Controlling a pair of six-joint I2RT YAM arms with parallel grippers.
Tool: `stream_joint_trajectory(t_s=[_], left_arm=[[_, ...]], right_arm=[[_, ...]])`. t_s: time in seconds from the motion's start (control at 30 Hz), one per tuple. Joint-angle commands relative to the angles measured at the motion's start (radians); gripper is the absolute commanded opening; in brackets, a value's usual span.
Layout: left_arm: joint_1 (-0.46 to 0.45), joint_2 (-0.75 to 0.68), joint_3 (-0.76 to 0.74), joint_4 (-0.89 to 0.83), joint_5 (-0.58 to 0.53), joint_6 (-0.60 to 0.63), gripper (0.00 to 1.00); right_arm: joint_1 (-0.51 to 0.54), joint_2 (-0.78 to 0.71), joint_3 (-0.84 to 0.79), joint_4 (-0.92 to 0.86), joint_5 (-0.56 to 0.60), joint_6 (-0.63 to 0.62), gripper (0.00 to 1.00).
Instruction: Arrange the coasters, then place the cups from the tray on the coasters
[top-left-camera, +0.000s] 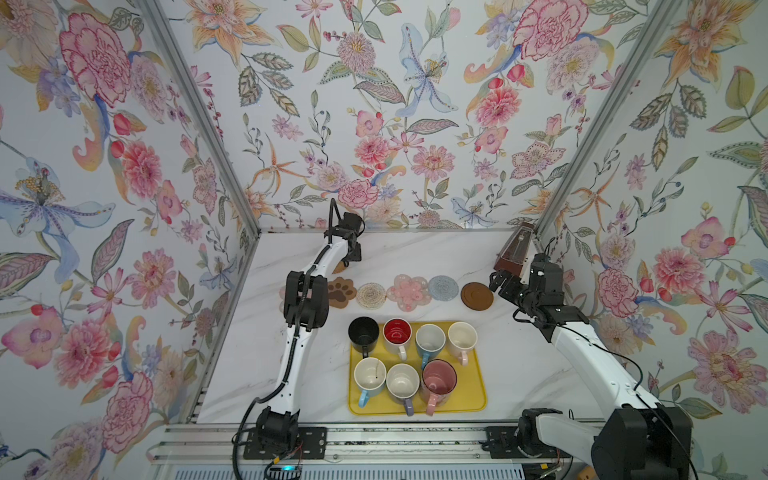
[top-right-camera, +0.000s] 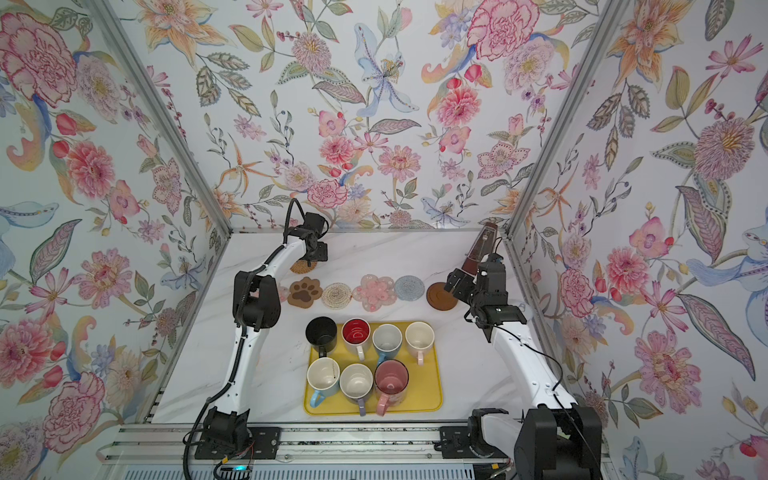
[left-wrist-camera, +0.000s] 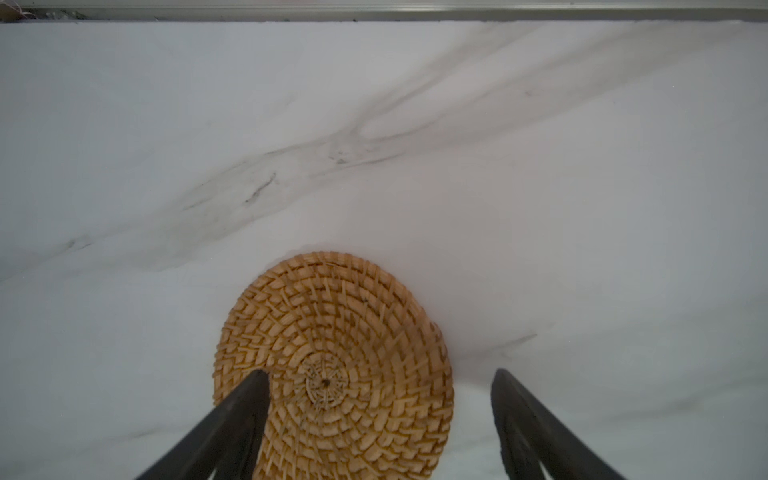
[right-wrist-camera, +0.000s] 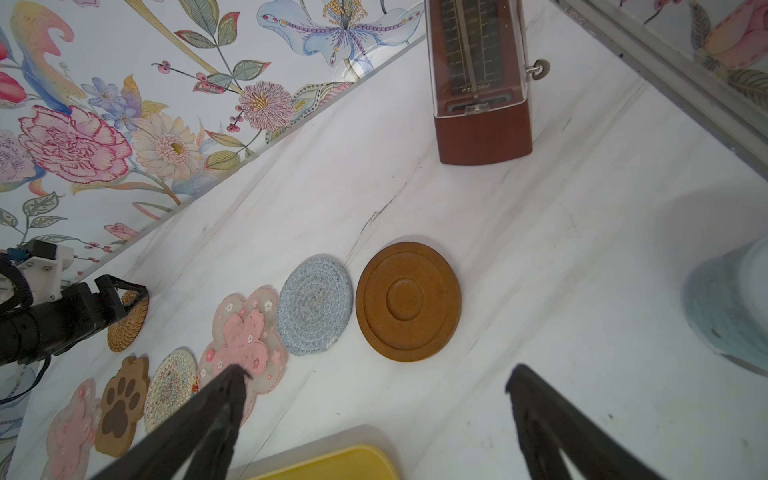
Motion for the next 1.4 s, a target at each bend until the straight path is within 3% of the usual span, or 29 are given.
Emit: stream_joint_trajectory(t_s=[0.0,0.3,0.5,0.73,0.8,1.07,1.37], left_arm=[[0.000,0.032,0.024,-0.038,-0.019,0.001,0.85],[0.021,0.026,-0.003,-0.041,-0.017,-0.008,0.78],[0.049,-0.027,-0.116,-0.017,-0.024,-0.027,0.72],[0.116,-0.148,-0.335,0.081,-0.053,-0.026,0.72],[0.146,-0.165,-0.351,0.088,-0.018,-0.034,0.71],[0.210,-0.182,-0.345,0.077,-0.048,0.001,0.71],[0.322,-0.253,-0.474,0.124,-0.055,-0.011,0.71]], right_arm=[[-0.006,-0.019,-0.006,-0.019,0.002,-0.015,0.99],[-0.007,-0.014,-0.008,-0.016,0.001,-0.013,0.99],[-0.006,-0.014,-0.008,-0.015,-0.002,-0.013,0.99],[-0.008,-0.013,-0.010,-0.010,-0.004,-0.013,0.99],[-0.008,-0.010,-0.010,-0.009,-0.007,-0.011,0.99],[-0.008,-0.005,-0.003,-0.004,-0.010,-0.008,0.99],[-0.014,0.001,0.000,-0.005,-0.014,-0.017,0.99]])
